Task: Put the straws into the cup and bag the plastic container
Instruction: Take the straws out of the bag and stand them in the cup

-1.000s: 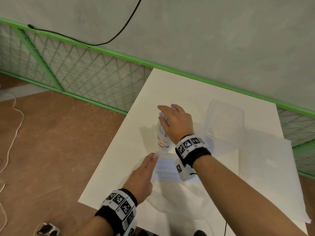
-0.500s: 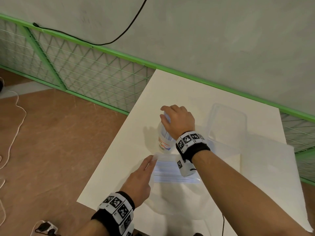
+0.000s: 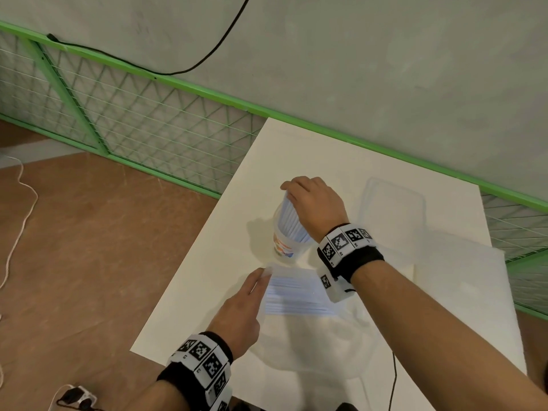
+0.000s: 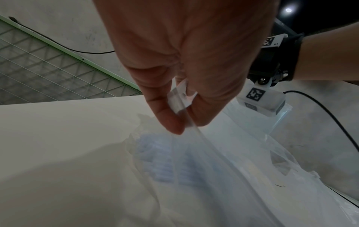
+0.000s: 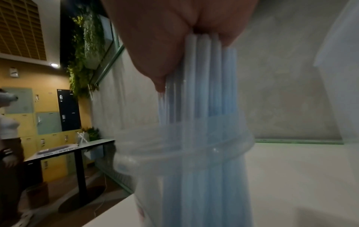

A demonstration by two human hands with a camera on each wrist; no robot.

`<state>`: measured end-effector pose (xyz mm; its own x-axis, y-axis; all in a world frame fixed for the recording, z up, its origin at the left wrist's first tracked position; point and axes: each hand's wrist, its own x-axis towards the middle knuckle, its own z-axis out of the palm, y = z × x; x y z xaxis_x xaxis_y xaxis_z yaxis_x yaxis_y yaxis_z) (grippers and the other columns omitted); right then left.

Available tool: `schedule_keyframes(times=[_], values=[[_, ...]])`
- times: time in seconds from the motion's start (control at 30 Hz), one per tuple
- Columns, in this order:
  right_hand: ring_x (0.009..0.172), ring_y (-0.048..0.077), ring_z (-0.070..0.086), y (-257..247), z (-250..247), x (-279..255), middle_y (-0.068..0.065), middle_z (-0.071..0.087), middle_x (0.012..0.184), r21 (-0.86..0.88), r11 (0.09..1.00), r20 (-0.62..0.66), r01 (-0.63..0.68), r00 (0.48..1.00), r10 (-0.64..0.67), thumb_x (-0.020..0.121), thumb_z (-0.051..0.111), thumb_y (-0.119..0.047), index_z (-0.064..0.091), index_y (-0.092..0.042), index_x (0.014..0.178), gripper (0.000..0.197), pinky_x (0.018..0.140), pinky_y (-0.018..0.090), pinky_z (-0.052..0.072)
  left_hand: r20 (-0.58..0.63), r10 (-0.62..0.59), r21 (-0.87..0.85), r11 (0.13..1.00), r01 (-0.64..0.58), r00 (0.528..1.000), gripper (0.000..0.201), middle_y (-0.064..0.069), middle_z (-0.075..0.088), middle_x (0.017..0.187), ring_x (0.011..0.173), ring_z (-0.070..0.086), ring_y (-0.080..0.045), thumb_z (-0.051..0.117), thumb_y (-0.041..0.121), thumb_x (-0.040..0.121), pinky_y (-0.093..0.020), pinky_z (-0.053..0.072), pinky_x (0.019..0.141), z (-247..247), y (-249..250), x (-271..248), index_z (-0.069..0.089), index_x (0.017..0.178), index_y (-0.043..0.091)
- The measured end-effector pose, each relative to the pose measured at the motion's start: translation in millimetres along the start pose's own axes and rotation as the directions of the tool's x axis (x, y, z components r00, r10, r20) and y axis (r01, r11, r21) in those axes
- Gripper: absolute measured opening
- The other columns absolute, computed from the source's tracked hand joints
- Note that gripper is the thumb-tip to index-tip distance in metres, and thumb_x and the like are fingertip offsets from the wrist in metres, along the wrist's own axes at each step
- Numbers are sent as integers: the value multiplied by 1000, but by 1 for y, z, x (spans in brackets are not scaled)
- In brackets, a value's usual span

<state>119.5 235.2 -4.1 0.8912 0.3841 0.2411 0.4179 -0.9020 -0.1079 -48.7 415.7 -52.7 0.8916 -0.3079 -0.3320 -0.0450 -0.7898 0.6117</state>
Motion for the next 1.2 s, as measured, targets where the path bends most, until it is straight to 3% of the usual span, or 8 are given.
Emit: schedule_keyframes(times=[0.1, 0.2, 0.33, 0.43, 0.53, 0.7, 0.93, 1.2], values=[[119, 27, 52, -5, -6, -5, -4, 55, 136, -39, 999, 126, -15, 992, 20, 100, 43, -21, 51, -25, 135, 36, 91, 42, 37, 11, -3, 3, 1000, 3, 1000, 94, 22, 0, 158, 91, 61, -21, 42, -8, 77, -18, 39, 70, 2, 0, -1, 8, 152, 36], [131, 22, 42, -15, -26, -14, -8, 49, 143, -16, 999, 11, -47, 999, 47, 100, 35, -35, 50, -28, 135, 39, 99, 44, 29, 36, -2, 26, 1000, 1, 999, 96, 22, -1, 158, 80, 58, -21, 42, -8, 75, -22, 44, 68, 1, 0, -2, 7, 152, 38], [83, 29, 64, -47, -43, -60, 5, 70, 95, 222, 968, -241, 121, 968, -66, 79, 40, -9, 68, -12, 96, 34, 67, 39, 52, 48, -29, 88, 996, 25, 998, 95, 19, -4, 158, 70, 47, -18, 43, -7, 75, -26, 42, 63, -1, 4, -2, 7, 152, 36], [70, 28, 62, -77, -33, -121, 2, 65, 79, 311, 943, 34, 121, 990, -138, 80, 38, -9, 62, -20, 88, 27, 51, 36, 50, 66, -15, 75, 997, 10, 998, 96, 17, -1, 158, 81, 54, -19, 45, -7, 74, -27, 43, 64, 1, 5, 0, 6, 152, 35], [94, 32, 59, -83, 1, -166, 8, 63, 106, 172, 983, 462, -70, 887, -18, 87, 47, -4, 61, -12, 112, 30, 69, 43, 49, 137, 75, -3, 997, -75, 988, 105, 22, -11, 159, 125, 50, -16, 45, -10, 73, -30, 51, 88, 8, 5, 0, -3, 152, 40], [87, 27, 65, -64, 56, -205, 4, 65, 112, -76, 970, 450, -229, 861, 239, 59, 79, -7, 65, -14, 114, 57, 64, 37, 55, 166, 166, -40, 986, -161, 972, 104, 30, -13, 155, 135, 41, -11, 46, -7, 73, -29, 50, 94, 19, 19, 2, -3, 152, 42], [73, 24, 64, -58, 71, -215, -1, 67, 85, -182, 949, 444, -258, 840, 313, 53, 86, -18, 72, -19, 85, 35, 59, 35, 53, 29, 120, 47, 992, -121, 992, 71, 16, 6, 160, 121, 55, -21, 47, 8, 93, -31, 46, 96, 20, 25, 1, 14, 152, 31], [104, 34, 59, -64, 66, -205, 10, 64, 110, -199, 946, 547, -258, 771, 325, 87, 55, -6, 63, -11, 111, 26, 87, 46, 45, 12, 112, 147, 983, -112, 994, 84, 9, 17, 157, 111, 57, -23, 45, -10, 81, -37, 50, 89, 17, 26, -2, 20, 152, 28]])
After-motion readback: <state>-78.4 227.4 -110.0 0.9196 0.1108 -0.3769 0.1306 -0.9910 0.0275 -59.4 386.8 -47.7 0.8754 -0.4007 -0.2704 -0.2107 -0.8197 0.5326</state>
